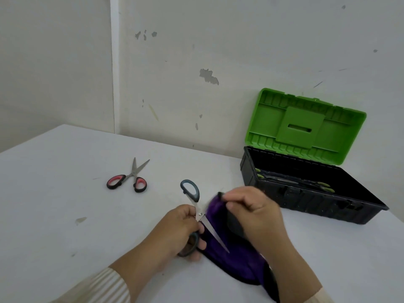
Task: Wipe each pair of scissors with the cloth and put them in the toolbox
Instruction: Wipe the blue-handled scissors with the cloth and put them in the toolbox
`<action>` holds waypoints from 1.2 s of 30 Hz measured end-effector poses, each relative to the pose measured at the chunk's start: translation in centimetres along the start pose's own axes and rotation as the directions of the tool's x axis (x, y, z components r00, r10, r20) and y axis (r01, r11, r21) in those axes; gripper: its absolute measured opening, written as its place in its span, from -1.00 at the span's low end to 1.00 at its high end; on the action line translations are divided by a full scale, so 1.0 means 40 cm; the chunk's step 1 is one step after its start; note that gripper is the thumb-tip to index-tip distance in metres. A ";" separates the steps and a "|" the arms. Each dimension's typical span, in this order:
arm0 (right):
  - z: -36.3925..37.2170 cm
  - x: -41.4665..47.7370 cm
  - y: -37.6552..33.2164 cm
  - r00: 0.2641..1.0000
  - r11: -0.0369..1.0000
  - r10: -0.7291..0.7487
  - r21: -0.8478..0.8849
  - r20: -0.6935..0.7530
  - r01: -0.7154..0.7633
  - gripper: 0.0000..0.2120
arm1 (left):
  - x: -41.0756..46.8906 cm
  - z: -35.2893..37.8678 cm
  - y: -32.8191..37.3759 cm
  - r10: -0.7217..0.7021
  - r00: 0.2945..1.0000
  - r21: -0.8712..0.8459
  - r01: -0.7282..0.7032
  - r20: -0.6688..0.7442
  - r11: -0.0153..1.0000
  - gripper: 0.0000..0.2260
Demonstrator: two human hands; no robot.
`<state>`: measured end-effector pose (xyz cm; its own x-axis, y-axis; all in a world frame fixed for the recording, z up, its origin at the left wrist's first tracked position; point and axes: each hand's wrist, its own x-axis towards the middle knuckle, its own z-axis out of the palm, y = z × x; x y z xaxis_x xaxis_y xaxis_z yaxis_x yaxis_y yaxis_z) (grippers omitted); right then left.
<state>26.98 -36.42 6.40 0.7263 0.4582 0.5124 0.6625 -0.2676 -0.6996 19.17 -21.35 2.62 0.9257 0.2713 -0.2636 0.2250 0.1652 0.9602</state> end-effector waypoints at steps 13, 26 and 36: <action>0.092 -0.009 0.015 0.989 0.970 -0.070 -0.224 0.133 0.099 -0.84 | -0.006 0.010 -0.001 0.110 0.994 0.180 -0.105 -0.021 0.978 -0.88; -0.013 0.028 0.077 0.922 0.960 0.246 -0.055 -0.299 -0.274 -0.79 | -0.010 -0.005 0.008 0.127 0.991 0.171 -0.131 0.035 0.977 -0.83; 0.103 -0.021 0.030 0.983 0.963 -0.181 -0.193 0.043 0.185 -0.81 | -0.023 -0.004 0.021 0.158 0.987 0.158 -0.158 0.010 0.975 -0.82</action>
<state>26.40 -33.64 3.10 0.5862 0.5348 0.6085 0.8084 -0.3368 -0.4828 18.45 -21.32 3.66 0.9527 0.2844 -0.1075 0.1214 -0.0318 0.9921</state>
